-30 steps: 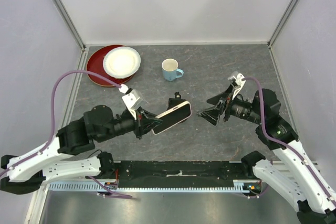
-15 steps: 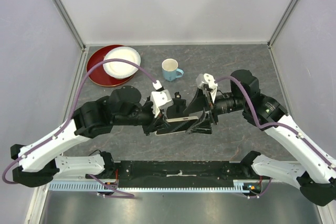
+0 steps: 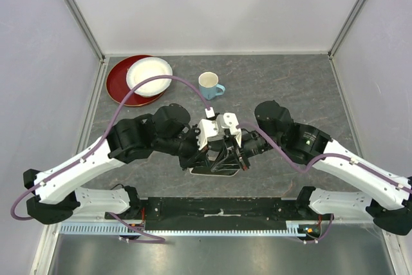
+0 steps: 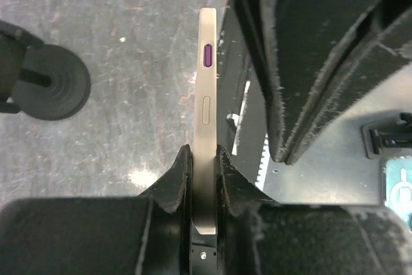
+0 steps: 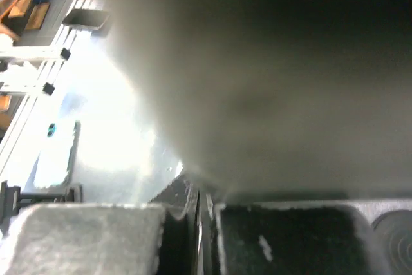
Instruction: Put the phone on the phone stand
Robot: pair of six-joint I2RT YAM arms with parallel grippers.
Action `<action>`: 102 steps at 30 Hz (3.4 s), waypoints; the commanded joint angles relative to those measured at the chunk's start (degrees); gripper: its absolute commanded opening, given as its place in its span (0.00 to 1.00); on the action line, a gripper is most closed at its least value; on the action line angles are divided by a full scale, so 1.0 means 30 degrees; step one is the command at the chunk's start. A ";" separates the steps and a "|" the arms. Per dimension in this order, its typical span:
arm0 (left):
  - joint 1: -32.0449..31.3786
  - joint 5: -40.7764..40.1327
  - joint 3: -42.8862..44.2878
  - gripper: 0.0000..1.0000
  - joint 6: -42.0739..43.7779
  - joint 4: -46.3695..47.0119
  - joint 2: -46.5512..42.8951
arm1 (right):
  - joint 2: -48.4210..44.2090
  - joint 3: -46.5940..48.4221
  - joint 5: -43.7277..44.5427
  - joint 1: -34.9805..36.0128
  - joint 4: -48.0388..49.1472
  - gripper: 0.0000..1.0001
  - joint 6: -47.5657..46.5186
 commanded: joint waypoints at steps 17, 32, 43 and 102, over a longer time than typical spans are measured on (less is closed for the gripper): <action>0.0156 -1.2916 -0.2335 0.75 -0.7680 1.2052 -0.5365 | -0.5225 -0.8194 1.4226 0.0558 1.5564 0.00 1.2086; 0.0799 -1.3352 -0.4566 0.74 -1.0994 0.6556 -0.4499 | -0.3404 -0.4585 1.8275 -0.0057 0.2650 0.03 1.1583; 0.2587 -0.8742 -1.7269 0.84 -1.9633 1.2691 -0.9752 | -0.7773 -1.1037 1.8512 -0.0057 0.4375 0.64 1.3732; 0.0332 -0.6949 -2.2296 0.02 -1.8119 3.2409 0.1067 | -0.9770 -1.0279 1.8102 -0.0057 0.3411 0.73 1.0833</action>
